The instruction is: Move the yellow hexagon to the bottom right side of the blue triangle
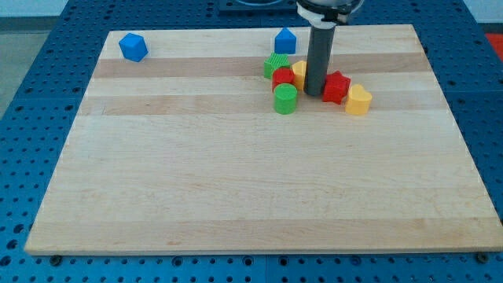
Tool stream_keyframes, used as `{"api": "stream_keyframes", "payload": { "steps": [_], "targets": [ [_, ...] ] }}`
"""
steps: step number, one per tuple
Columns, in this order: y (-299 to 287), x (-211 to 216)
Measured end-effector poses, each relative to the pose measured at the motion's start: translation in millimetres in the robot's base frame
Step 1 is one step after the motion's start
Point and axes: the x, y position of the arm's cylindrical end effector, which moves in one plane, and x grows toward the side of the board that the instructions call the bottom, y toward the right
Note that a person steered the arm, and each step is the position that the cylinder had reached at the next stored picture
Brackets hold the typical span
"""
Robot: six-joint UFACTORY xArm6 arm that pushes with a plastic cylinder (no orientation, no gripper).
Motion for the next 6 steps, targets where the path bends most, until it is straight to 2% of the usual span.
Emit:
{"api": "stream_keyframes", "payload": {
  "steps": [4, 6],
  "targets": [
    [0.0, -58.5],
    [11.7, -66.1]
  ]
}}
